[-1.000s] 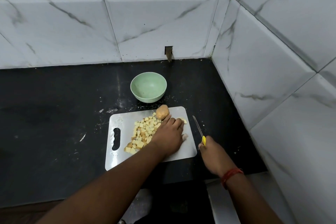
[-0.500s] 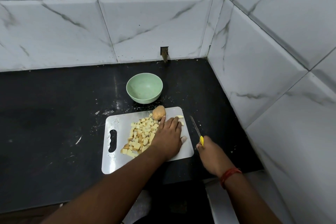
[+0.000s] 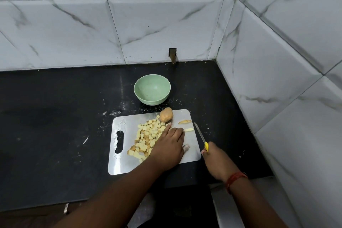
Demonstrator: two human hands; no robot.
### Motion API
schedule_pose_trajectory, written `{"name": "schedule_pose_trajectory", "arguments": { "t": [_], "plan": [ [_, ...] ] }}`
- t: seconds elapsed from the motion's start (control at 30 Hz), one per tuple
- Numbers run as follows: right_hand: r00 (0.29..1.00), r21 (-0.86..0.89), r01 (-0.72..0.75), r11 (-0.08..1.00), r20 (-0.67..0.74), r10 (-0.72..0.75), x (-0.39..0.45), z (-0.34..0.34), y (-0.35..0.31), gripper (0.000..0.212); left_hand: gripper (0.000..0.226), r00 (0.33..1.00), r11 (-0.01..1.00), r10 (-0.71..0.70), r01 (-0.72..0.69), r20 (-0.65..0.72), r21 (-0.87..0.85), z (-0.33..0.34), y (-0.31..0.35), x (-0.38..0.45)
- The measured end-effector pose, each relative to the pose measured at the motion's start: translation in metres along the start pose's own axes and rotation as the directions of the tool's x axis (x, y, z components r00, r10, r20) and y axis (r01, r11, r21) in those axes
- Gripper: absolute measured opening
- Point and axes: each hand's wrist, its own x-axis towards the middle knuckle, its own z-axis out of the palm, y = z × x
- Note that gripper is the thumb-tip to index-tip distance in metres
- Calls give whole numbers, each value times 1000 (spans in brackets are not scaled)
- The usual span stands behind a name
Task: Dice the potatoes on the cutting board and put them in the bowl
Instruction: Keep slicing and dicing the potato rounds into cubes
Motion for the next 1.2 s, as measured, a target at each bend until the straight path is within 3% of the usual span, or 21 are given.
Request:
{"name": "schedule_pose_trajectory", "arguments": {
  "t": [0.7, 0.93, 1.07, 1.2],
  "plan": [
    [995, -172, -68, 983, 63, 79, 17, 27, -14, 26, 65, 1000, 999, -7, 6, -22, -52, 4, -14, -14],
    [995, -190, -36, 981, 87, 54, 4, 32, 6, 5, 70, 1000, 998, -6, 6, 0, -61, 4, -13, -16],
    [1000, -160, -3, 987, 21, 7, 5, 27, -6, 19, 71, 1000, 998, -12, 12, 8, -67, 5, -13, -16],
    [999, -170, -2, 986, 49, 10, 16, 32, -18, 23, 70, 999, 998, -13, 15, 30, -64, 3, -12, -15]
  ]
}}
